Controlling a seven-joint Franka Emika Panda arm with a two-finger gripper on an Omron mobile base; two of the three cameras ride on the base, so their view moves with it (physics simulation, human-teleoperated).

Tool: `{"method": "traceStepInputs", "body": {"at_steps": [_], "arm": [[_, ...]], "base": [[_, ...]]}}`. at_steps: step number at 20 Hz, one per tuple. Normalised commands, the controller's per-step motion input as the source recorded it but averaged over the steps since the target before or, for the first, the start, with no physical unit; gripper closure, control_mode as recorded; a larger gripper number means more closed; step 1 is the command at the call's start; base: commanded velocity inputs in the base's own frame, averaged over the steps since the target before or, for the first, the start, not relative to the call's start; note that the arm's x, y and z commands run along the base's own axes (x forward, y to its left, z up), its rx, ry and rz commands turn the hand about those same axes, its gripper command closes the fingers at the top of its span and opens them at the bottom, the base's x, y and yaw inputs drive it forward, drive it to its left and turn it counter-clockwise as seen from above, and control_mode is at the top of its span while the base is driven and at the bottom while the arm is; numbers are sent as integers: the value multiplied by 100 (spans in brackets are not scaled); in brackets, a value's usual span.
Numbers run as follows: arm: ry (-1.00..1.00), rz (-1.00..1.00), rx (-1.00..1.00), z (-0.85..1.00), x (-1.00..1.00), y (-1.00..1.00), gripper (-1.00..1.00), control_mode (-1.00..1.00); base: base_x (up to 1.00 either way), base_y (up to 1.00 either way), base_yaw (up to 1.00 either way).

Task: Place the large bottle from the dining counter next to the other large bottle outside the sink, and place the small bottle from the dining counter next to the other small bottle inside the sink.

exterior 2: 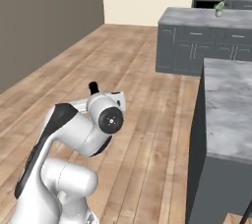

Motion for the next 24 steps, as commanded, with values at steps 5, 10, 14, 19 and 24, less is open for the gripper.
{"method": "traceStepInputs", "body": {"at_steps": [5,10,14,19,24], "arm": [[0,0,0,0,0,0,100,100],[0,0,0,0,0,0,100,100],[0,0,0,0,0,0,100,100],[0,0,0,0,0,0,100,100],[0,0,0,0,0,0,100,100]], "base": [[77,31,-1],[94,41,-3],[100,43,-3],[100,38,-5],[100,38,-6]]}}
